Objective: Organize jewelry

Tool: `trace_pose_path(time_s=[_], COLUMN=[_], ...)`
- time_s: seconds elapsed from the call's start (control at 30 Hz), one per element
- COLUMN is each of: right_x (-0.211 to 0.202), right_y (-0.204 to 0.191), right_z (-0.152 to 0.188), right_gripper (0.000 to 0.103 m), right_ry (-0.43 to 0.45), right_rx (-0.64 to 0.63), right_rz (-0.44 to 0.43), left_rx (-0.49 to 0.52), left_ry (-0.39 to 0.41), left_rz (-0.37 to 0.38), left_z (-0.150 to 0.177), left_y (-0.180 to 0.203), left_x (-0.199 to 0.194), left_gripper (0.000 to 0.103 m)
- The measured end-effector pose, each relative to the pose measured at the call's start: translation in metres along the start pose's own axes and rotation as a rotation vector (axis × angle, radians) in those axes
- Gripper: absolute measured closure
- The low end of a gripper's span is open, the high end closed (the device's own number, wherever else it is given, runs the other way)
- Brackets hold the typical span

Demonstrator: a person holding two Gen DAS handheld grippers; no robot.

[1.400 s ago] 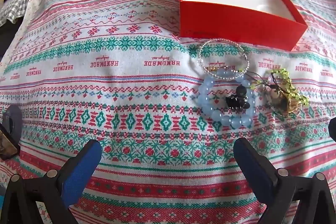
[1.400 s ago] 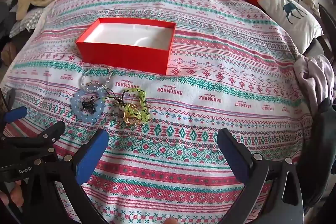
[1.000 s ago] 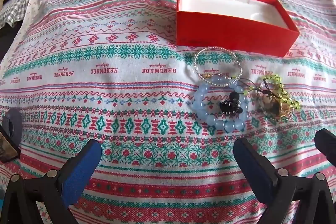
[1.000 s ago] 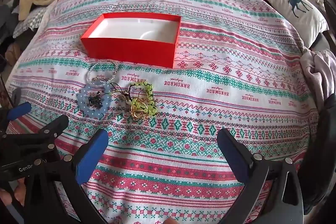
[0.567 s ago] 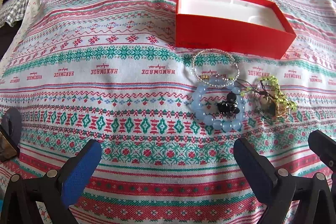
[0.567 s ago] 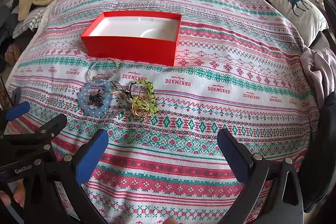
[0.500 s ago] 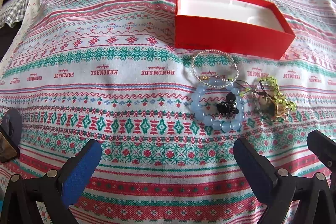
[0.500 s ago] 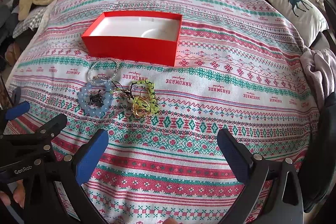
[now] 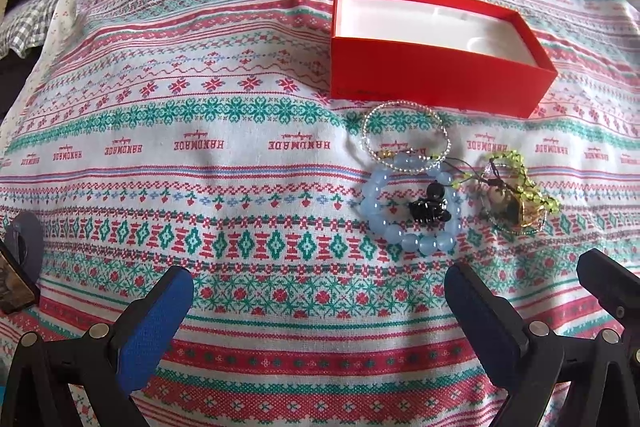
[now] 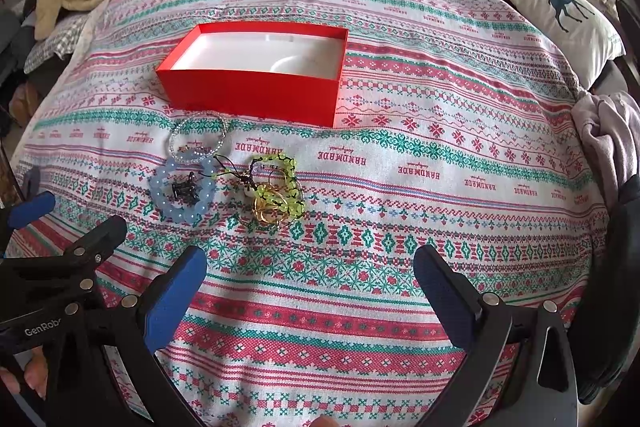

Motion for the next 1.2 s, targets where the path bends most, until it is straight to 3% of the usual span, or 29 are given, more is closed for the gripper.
trace_pose_path(time_s=[1.2], right_x=[-0.0014], right_y=[0.0012], right_z=[0.0006], right_gripper=[0.0], right_ry=[0.002], right_rx=[0.012], right_rz=[-0.002], left_rx=[-0.005], left_ry=[0.025], left_rz=[-0.014], left_z=[-0.0014], left_y=[-0.0065], left_x=[-0.0023], left_gripper=[0.0])
Point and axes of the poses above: each gripper's, at about its wrist camera, not at the fingertips, and x roughly the way its jaws point, y to its right, z to its underside, the point moved 6 cm from there along x, roughly the way its jaws point, and after that the axes turned 5 degrees about y, right-handed, at the moved point
